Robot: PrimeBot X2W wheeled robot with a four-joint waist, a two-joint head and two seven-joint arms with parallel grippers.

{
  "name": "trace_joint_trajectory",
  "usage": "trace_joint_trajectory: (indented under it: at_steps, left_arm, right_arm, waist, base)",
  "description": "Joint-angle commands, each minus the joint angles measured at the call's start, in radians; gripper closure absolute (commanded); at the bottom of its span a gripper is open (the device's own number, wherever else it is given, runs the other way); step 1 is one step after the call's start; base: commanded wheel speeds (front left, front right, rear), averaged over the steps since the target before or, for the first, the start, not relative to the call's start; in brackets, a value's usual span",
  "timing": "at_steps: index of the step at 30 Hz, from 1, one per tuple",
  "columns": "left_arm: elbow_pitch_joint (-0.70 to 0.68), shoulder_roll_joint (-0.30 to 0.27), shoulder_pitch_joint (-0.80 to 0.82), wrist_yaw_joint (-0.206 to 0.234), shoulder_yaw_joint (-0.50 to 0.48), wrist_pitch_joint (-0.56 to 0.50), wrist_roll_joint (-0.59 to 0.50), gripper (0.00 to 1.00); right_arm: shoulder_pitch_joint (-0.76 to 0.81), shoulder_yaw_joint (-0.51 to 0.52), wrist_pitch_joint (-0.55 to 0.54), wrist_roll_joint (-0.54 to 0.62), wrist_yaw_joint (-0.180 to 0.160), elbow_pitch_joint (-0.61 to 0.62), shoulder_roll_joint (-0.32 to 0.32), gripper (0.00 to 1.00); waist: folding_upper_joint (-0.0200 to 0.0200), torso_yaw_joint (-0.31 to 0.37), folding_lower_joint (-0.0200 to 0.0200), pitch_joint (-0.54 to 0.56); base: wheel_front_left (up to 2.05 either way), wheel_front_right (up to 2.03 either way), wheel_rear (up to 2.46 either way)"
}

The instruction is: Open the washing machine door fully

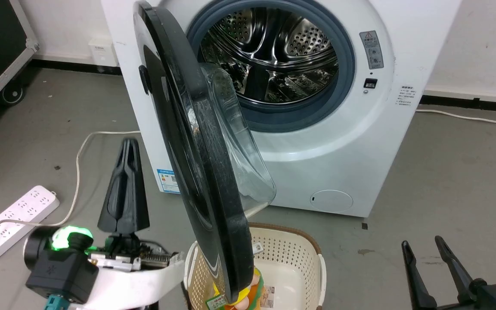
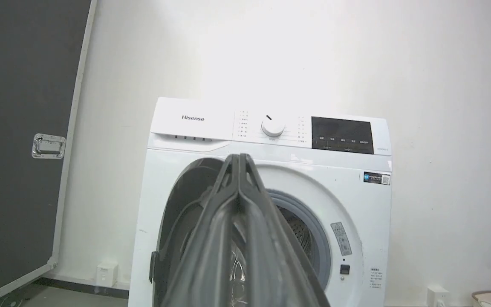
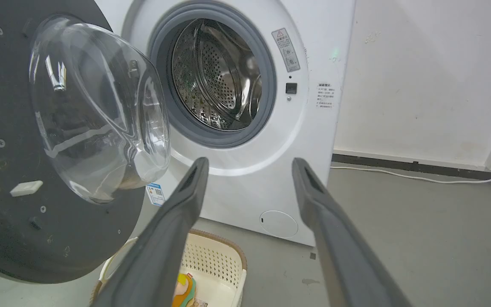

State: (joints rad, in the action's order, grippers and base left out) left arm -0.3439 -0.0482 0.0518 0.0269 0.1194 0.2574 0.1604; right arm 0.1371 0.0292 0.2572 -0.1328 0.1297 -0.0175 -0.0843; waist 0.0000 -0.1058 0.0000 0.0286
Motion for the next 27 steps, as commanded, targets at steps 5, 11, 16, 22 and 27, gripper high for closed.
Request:
trace_joint_trajectory:
  at_steps: [5, 11, 16, 22, 27]
  left_arm:
    - [-0.033, -0.003, 0.035, -0.024, 0.076, 0.004, -0.013, 1.0]
    - [0.023, -0.015, 0.01, -0.096, 0.231, -0.114, -0.024, 1.0]
    - [0.109, -0.017, -0.022, -0.121, 0.323, -0.229, 0.008, 1.0]
    - [0.236, -0.014, -0.055, -0.118, 0.355, -0.329, 0.064, 1.0]
    - [0.325, -0.016, -0.053, -0.085, 0.34, -0.314, 0.061, 1.0]
  right_arm:
    - [-0.009, 0.005, 0.004, 0.0, 0.001, 0.004, 0.009, 0.0]
    - [-0.011, 0.005, 0.004, -0.003, 0.001, 0.002, 0.014, 0.0]
    - [-0.007, 0.007, 0.005, 0.0, 0.001, -0.003, 0.017, 0.0]
    - [-0.013, 0.009, 0.005, -0.001, 0.001, -0.008, 0.02, 0.0]
    - [-0.011, 0.003, 0.005, -0.004, 0.001, -0.015, 0.022, 0.0]
  waist:
    - [0.0, -0.002, 0.0, 0.007]
    - [0.0, 0.0, 0.0, 0.006]
    - [0.0, -0.001, 0.0, 0.002]
    - [0.0, 0.003, 0.0, -0.003]
    - [0.0, -0.005, 0.0, -0.007]
  base:
    - [0.0, 0.0, 0.0]
    - [0.0, 0.0, 0.0]
    - [0.0, 0.0, 0.0]
    - [0.0, 0.0, 0.0]
    - [0.0, 0.0, 0.0]
